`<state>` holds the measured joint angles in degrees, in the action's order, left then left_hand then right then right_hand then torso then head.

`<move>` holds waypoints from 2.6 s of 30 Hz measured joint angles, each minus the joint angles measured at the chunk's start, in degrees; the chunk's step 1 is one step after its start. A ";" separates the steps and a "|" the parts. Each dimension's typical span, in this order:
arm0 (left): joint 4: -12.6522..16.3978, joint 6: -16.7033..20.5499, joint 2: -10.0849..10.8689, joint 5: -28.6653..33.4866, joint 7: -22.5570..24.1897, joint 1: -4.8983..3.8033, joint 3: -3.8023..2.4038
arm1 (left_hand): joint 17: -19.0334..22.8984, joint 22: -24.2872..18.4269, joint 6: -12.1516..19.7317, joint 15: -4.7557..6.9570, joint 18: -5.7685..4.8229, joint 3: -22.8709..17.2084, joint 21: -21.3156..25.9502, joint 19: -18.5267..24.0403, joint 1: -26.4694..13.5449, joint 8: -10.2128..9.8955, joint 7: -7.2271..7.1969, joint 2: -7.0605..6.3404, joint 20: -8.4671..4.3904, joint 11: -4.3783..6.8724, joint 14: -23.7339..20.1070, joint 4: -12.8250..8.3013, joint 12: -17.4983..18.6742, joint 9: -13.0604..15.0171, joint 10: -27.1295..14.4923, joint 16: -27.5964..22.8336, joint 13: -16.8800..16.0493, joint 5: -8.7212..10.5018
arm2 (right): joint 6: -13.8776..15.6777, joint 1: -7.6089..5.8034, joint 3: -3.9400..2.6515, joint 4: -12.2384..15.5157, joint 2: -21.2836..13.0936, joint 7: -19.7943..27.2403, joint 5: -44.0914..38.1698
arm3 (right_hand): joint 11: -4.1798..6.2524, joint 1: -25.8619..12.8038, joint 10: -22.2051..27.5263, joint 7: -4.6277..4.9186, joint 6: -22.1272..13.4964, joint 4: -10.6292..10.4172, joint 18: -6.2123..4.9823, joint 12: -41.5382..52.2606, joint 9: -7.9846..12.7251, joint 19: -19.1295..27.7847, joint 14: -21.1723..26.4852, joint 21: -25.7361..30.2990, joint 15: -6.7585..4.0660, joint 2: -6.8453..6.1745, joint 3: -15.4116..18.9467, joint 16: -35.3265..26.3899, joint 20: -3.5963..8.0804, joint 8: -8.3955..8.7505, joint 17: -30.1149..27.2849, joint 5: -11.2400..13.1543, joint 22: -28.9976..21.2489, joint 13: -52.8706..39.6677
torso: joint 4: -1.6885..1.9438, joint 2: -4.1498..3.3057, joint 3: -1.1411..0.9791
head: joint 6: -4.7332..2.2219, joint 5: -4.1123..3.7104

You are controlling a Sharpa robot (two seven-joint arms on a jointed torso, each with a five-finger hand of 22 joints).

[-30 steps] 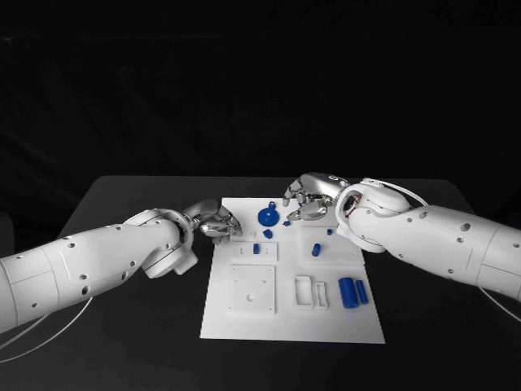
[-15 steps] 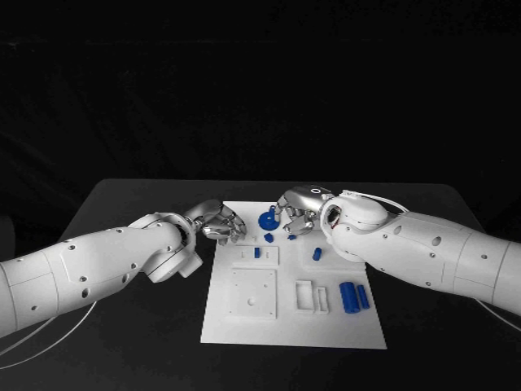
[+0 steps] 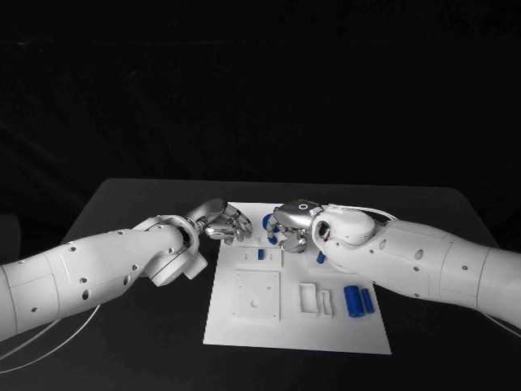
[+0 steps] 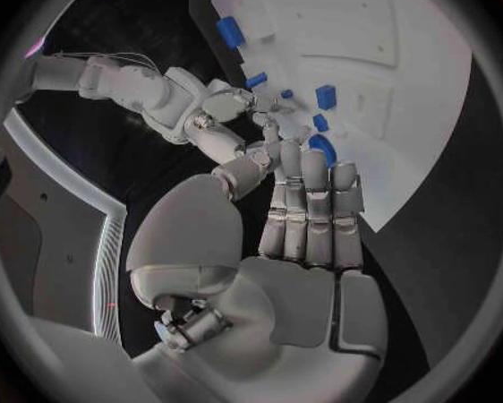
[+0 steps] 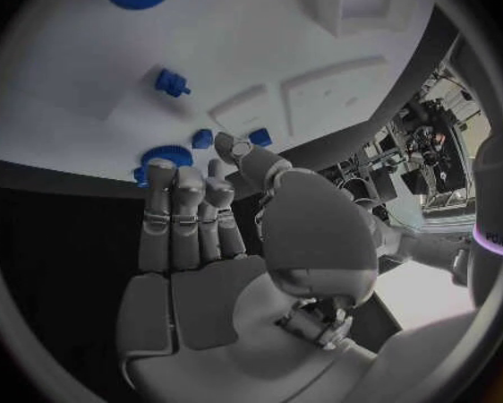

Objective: Assemble the parts on the task board

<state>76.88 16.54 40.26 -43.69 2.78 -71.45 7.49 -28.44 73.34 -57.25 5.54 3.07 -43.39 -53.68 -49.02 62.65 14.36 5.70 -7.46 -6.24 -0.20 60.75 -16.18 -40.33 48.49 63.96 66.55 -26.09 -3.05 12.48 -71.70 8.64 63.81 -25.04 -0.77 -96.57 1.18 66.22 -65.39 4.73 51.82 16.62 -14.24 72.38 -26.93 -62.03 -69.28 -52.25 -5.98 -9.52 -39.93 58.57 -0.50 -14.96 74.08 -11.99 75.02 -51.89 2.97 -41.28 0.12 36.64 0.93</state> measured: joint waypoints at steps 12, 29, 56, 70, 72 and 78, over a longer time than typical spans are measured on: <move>0.85 0.41 0.47 0.82 1.47 0.00 0.00 | -0.05 0.05 0.00 -0.01 0.00 0.00 0.23 0.00 0.00 0.00 -0.01 0.00 0.00 0.00 0.00 0.00 0.23 -0.03 0.00 0.00 0.19 0.00 | 1.02 -0.16 0.27 -1.12 0.22 0.86 -2.51 | 1.31 0.90 -0.57 -1.67 -1.62 -0.21 -0.43 0.20 0.34 0.01 0.02 -1.05 -0.54 -0.90 -2.75 1.07 0.43 0.00 -0.06 1.30 -0.02 -0.54 | 0.68 -0.54 0.47 | -0.54 -0.05; 1.55 0.55 0.97 1.05 1.71 -0.43 0.00 | -0.10 0.10 0.06 -0.29 0.00 0.13 0.23 0.00 0.00 -0.22 0.01 0.00 0.00 0.01 -0.10 0.14 0.46 -0.13 0.01 0.00 0.44 0.00 | 1.07 -0.45 1.01 -3.43 1.24 1.07 -3.90 | 2.52 1.13 -0.96 -2.89 -3.45 -0.47 -0.83 0.18 0.61 0.00 -0.02 -1.55 -0.59 -1.13 -5.21 1.89 0.43 0.22 -0.29 2.00 -0.03 -0.94 | 1.07 -1.03 0.98 | -0.64 -0.15; 1.78 0.50 1.05 1.32 1.49 -0.68 0.00 | -0.09 0.17 0.55 -0.52 0.00 0.44 0.45 0.20 0.00 -0.43 0.34 0.00 0.21 -0.13 -0.31 0.44 0.90 -0.25 -0.13 -0.22 0.82 0.00 | 0.25 -0.44 1.50 -4.79 1.68 1.86 -3.56 | 0.41 -0.72 -0.56 -0.21 -0.52 -0.20 -0.26 0.47 -0.10 0.23 0.40 -2.79 -0.56 -0.49 -5.85 3.09 0.61 -2.34 -0.65 4.67 -0.03 -1.85 | 1.02 -1.07 1.08 | -0.26 -0.01; 1.76 0.41 1.07 1.39 1.31 -0.69 0.00 | -0.09 0.18 0.78 -0.71 0.00 0.59 0.67 0.20 -0.24 -0.67 0.50 0.24 0.21 -0.21 -0.50 0.60 1.12 -0.28 -0.21 -0.44 0.94 0.00 | 0.59 -0.46 1.50 -4.63 1.68 2.19 -1.74 | -1.00 -4.47 -0.34 -0.18 1.71 -1.35 0.05 1.00 -0.50 0.23 0.89 -3.20 -0.04 1.60 -4.00 3.68 0.60 -3.85 -0.93 9.10 -0.02 -2.28 | 1.02 -1.07 1.06 | -0.31 -0.29; 1.76 0.40 1.09 1.40 1.28 -0.69 0.00 | -0.09 0.18 0.78 -0.71 0.00 0.59 0.67 0.20 -0.24 -0.67 0.50 0.24 0.21 -0.21 -0.50 0.60 1.12 -0.30 -0.21 -0.44 0.94 0.00 | 0.59 -0.46 1.50 -4.61 1.57 2.19 -1.62 | -0.99 -4.46 -0.34 -0.17 1.70 -0.76 0.05 1.00 -0.45 0.30 0.89 -3.20 -0.04 1.59 -3.89 3.68 0.76 -3.82 -1.01 9.10 -0.02 -2.28 | 1.02 -1.07 1.06 | -0.26 -0.30; 1.74 0.35 1.18 1.41 1.16 -0.70 0.00 | -0.08 0.21 0.78 -0.72 0.00 0.59 0.67 0.33 -0.24 -0.66 0.49 0.24 0.07 -0.21 -0.50 0.60 1.12 -0.30 -0.21 -0.44 1.01 0.00 | 1.06 -0.45 1.50 -4.26 1.20 2.02 -1.37 | -0.99 -4.70 -0.34 0.04 1.49 -0.18 0.05 1.00 -0.32 0.40 0.89 -3.65 -0.04 -0.02 -2.30 3.99 1.06 -3.45 -1.13 9.10 -0.03 -2.34 | 0.98 -1.07 1.08 | -0.26 -0.30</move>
<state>78.62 16.89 41.44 -42.28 3.94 -72.14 7.49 -28.53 73.55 -56.46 4.82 3.07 -42.79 -53.01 -48.69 62.41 13.70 6.19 -7.23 -6.17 -0.41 60.25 -15.59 -39.21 48.19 63.75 66.11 -25.08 -3.05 13.54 -72.14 10.14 59.55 -23.84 1.25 -97.95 0.19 61.52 -65.73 4.77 53.31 16.44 -14.19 73.38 -27.25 -61.63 -68.39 -55.89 -6.02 -9.54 -42.23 62.56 0.56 -18.41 72.96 -2.89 74.99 -54.23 3.96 -42.35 1.20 36.38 0.64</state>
